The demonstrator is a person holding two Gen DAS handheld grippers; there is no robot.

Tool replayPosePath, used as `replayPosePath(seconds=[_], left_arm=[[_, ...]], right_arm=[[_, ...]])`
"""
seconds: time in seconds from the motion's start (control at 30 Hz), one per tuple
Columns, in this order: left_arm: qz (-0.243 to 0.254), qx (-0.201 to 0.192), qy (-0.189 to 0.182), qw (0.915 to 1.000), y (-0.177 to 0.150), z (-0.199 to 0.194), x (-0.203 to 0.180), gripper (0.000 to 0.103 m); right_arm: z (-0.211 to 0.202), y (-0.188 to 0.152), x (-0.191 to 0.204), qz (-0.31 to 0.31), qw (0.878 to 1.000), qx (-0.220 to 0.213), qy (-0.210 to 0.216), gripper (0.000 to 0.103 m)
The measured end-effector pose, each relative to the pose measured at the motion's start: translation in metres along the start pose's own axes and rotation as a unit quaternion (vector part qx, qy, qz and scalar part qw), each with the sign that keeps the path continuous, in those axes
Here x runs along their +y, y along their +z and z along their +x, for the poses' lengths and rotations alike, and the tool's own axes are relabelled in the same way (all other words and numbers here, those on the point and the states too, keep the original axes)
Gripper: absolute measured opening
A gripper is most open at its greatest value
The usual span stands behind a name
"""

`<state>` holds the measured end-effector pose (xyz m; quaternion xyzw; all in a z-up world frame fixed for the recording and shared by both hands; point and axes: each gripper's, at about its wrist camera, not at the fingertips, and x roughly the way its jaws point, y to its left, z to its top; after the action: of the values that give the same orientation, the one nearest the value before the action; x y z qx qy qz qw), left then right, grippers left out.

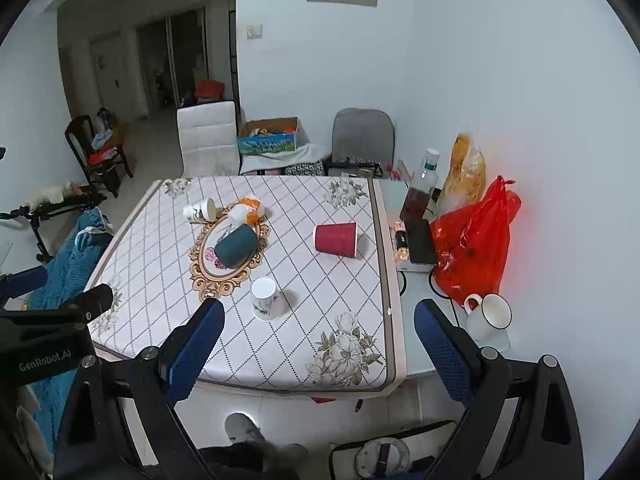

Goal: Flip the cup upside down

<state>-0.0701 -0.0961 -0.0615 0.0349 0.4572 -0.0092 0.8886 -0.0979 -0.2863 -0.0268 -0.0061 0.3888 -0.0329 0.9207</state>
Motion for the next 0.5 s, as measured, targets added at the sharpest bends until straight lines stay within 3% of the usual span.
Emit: replayPosePath(seconds=[0.5], left_arm=[[-0.021,-0.011,0.005,0.9997,-0.024,-0.028,-0.001,0.100]], right_arm=[[-0.022,-0.004,-0.005,-0.014,1.000,0.000,0.024,0.098]])
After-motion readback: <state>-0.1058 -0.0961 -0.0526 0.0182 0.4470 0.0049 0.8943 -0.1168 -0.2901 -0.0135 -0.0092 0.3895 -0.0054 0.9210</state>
